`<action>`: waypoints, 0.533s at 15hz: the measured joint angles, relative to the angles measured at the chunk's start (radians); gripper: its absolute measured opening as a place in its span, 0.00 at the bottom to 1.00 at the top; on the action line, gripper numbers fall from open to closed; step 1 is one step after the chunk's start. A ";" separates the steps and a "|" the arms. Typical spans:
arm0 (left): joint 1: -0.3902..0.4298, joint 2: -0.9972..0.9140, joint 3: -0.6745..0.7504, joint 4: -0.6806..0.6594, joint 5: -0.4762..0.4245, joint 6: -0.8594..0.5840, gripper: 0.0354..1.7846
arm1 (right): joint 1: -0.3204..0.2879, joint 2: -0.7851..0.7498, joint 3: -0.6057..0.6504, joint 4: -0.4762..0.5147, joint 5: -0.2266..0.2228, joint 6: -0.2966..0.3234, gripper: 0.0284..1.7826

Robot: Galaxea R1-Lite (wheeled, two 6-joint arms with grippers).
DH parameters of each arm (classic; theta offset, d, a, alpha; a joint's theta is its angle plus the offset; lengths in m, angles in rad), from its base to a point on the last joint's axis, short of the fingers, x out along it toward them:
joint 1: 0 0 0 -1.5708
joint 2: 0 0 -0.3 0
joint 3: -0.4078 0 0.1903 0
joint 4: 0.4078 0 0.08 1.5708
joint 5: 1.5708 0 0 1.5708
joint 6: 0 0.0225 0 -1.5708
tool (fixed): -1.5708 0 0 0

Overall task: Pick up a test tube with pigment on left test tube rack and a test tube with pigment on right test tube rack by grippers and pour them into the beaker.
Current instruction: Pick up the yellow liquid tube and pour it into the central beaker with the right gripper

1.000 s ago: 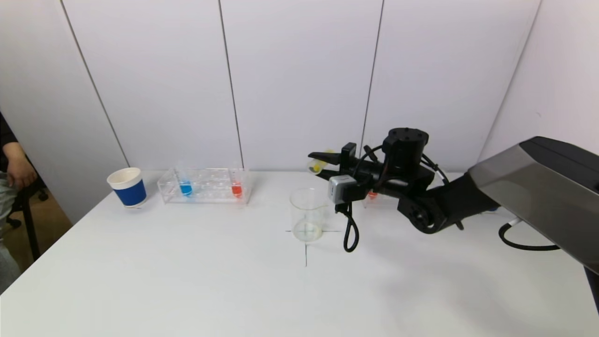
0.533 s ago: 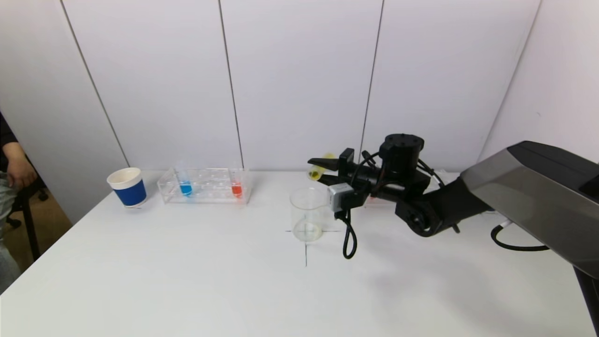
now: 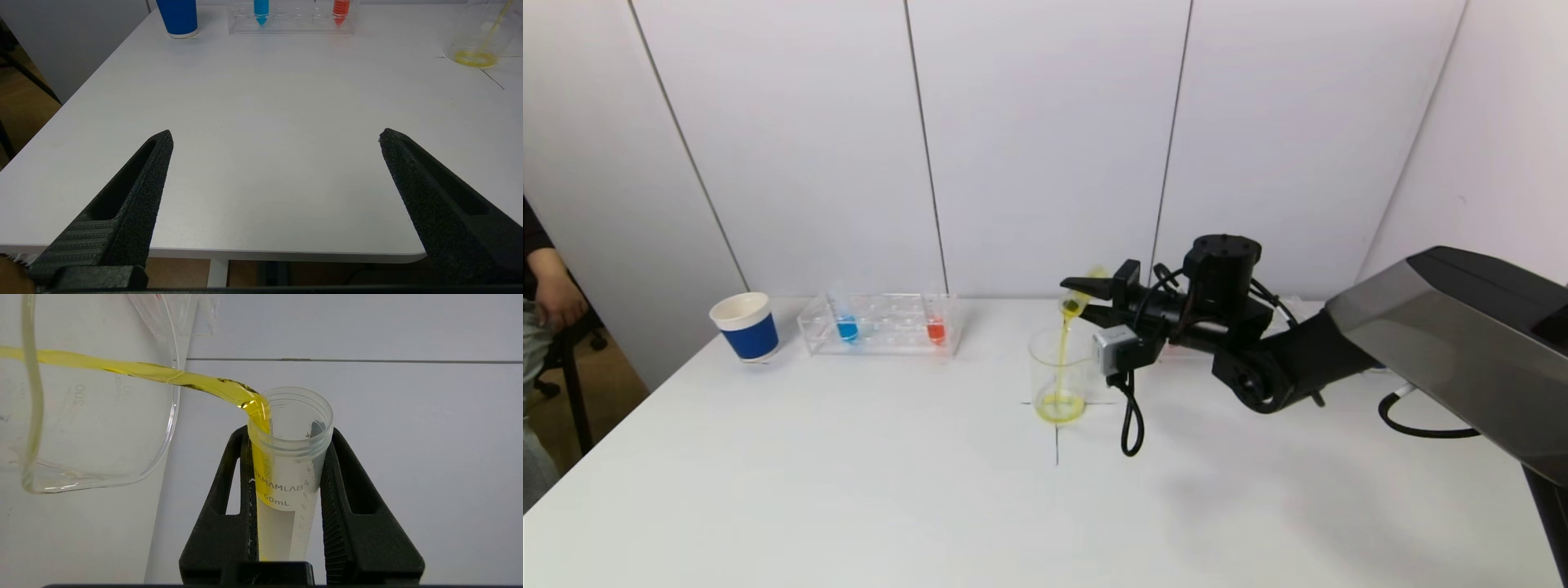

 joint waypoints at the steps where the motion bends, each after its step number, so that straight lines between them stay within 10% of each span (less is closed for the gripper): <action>1: 0.000 0.000 0.000 0.000 0.001 0.000 0.99 | 0.000 0.000 0.000 0.001 0.000 -0.010 0.27; 8: 0.000 0.000 0.000 0.000 0.000 0.000 0.99 | 0.001 -0.004 0.000 0.003 -0.023 -0.047 0.27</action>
